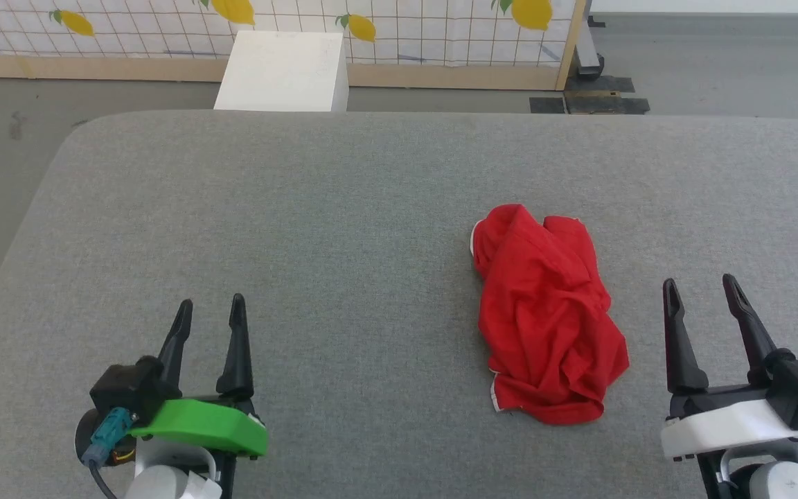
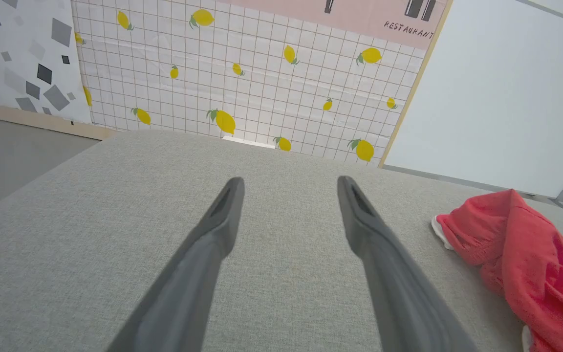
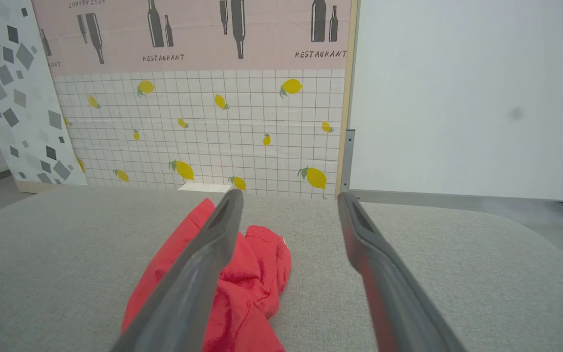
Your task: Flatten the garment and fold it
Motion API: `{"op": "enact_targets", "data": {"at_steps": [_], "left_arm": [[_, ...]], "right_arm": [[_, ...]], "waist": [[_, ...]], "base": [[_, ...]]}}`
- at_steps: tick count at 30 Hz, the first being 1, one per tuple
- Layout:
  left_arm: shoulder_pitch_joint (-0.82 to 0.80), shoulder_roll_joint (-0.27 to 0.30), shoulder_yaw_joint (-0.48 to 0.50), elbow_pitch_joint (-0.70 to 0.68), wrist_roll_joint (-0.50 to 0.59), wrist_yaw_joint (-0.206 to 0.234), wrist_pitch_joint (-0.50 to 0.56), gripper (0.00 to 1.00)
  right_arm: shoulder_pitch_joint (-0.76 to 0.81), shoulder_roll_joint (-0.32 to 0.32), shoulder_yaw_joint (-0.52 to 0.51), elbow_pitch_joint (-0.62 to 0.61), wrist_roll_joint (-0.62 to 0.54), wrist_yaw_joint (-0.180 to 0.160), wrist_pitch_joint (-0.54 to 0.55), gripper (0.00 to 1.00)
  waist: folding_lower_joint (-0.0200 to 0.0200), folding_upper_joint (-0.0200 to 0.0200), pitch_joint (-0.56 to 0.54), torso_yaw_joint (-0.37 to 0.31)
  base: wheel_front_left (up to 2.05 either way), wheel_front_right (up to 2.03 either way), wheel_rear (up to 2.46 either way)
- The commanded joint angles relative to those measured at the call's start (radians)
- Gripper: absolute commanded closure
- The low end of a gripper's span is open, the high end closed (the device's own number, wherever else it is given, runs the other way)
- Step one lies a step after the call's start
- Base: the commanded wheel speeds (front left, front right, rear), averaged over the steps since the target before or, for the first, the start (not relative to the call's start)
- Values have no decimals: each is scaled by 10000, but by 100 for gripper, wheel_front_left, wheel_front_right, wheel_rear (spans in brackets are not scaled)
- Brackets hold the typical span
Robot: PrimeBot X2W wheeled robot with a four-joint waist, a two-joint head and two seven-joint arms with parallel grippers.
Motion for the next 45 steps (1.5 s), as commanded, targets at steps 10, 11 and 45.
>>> {"op": "enact_targets", "data": {"at_steps": [10, 11, 45], "left_arm": [[-484, -49, -883, 75, 83, -118, -36, 0], [-610, -49, -1163, 191, 83, -124, -36, 0], [-3827, 264, -7592, 4461, -1021, 18, 6644, 100]], "right_arm": [[-75, 9, 199, 42, 71, -15, -54, 0], [-91, 9, 210, 66, 72, -15, -54, 0], [-348, 9, 408, 80, 808, -15, -56, 0]], "waist": [[0, 0, 219, -613], [0, 0, 238, -761], [0, 0, 1294, -3084]], "base": [[0, 0, 0], [0, 0, 0], [0, 0, 0]]}}
